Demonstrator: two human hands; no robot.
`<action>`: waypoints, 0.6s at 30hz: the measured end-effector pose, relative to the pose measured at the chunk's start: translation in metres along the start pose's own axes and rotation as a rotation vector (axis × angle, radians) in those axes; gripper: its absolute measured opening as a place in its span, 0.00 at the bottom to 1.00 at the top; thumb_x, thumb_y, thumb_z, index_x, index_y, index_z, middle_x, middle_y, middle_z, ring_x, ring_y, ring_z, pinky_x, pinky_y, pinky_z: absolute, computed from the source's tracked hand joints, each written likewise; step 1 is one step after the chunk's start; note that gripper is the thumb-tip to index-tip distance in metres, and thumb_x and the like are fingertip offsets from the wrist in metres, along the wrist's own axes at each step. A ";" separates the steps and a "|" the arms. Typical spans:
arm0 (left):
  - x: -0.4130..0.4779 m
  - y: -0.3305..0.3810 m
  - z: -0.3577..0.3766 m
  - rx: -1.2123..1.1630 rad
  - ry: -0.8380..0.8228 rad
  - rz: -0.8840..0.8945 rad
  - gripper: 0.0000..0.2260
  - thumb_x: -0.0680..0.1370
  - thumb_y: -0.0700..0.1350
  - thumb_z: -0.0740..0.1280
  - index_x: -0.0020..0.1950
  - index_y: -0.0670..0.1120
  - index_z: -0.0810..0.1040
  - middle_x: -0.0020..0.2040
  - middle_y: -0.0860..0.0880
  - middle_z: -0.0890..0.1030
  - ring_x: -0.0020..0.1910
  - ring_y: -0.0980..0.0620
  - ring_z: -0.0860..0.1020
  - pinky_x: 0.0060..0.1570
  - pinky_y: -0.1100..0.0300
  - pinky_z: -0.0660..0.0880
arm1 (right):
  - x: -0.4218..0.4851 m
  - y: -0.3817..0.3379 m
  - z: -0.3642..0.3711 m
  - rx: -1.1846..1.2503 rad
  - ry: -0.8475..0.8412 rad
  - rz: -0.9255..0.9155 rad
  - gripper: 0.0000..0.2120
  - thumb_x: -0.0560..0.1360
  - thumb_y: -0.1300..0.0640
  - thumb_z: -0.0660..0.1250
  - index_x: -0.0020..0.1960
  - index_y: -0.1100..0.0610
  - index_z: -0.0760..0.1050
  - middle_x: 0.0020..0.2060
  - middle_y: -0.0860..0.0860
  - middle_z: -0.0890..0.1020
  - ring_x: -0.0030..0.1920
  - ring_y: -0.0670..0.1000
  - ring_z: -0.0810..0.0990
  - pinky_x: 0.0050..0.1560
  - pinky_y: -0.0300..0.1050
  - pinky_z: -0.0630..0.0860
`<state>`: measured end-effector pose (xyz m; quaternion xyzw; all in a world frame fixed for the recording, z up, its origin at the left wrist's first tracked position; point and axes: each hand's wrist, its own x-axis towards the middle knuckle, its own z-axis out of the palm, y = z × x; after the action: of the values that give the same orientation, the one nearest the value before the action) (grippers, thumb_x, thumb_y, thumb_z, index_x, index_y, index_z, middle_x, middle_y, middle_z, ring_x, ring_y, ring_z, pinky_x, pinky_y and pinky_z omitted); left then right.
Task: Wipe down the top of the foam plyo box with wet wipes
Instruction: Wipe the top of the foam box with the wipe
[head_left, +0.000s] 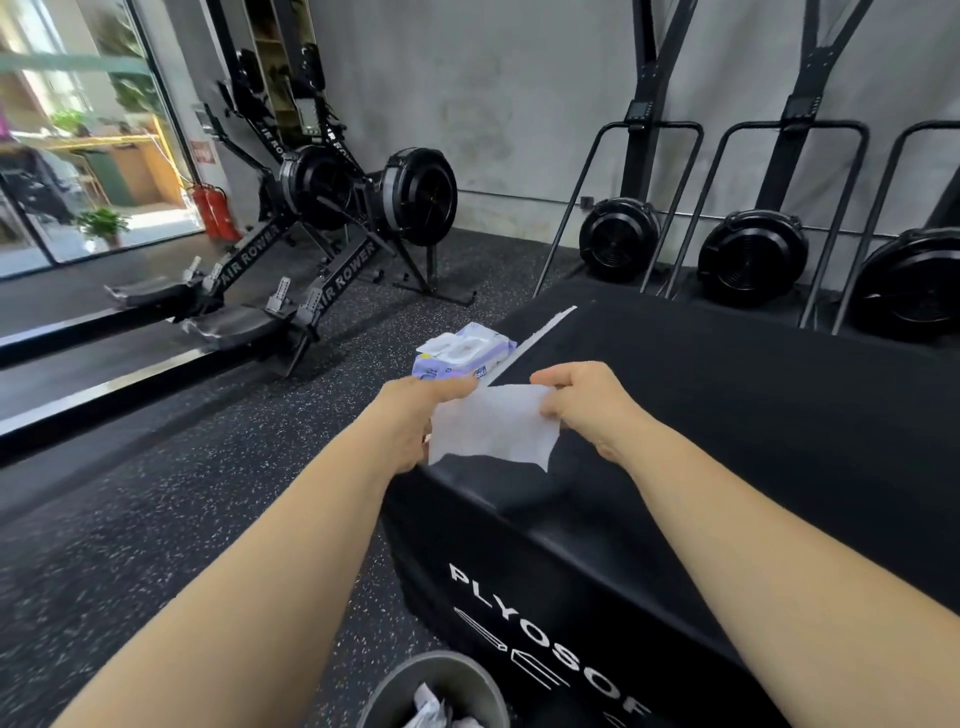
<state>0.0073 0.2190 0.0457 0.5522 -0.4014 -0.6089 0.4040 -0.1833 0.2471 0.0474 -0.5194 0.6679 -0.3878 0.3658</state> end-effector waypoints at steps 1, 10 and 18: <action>-0.002 0.001 -0.001 0.031 0.000 0.030 0.21 0.69 0.37 0.76 0.59 0.46 0.74 0.44 0.46 0.85 0.38 0.49 0.83 0.39 0.56 0.79 | -0.001 0.001 0.001 -0.048 0.013 -0.033 0.16 0.70 0.74 0.62 0.57 0.73 0.76 0.48 0.67 0.80 0.43 0.51 0.72 0.52 0.48 0.77; -0.008 -0.002 0.001 0.570 0.065 0.270 0.08 0.69 0.39 0.76 0.44 0.50 0.81 0.50 0.45 0.83 0.52 0.45 0.81 0.61 0.49 0.74 | -0.002 -0.007 0.010 -0.593 0.165 -0.148 0.16 0.66 0.44 0.76 0.43 0.54 0.77 0.36 0.45 0.77 0.35 0.44 0.73 0.31 0.42 0.68; 0.007 -0.010 0.010 0.813 0.219 0.337 0.12 0.70 0.54 0.73 0.35 0.49 0.74 0.31 0.56 0.74 0.35 0.56 0.72 0.45 0.54 0.56 | 0.016 -0.003 0.017 -0.746 0.229 -0.174 0.11 0.69 0.46 0.69 0.37 0.52 0.74 0.39 0.46 0.75 0.42 0.51 0.76 0.33 0.42 0.65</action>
<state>-0.0037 0.2159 0.0349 0.6540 -0.6473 -0.2655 0.2878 -0.1699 0.2284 0.0414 -0.6247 0.7528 -0.2034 0.0408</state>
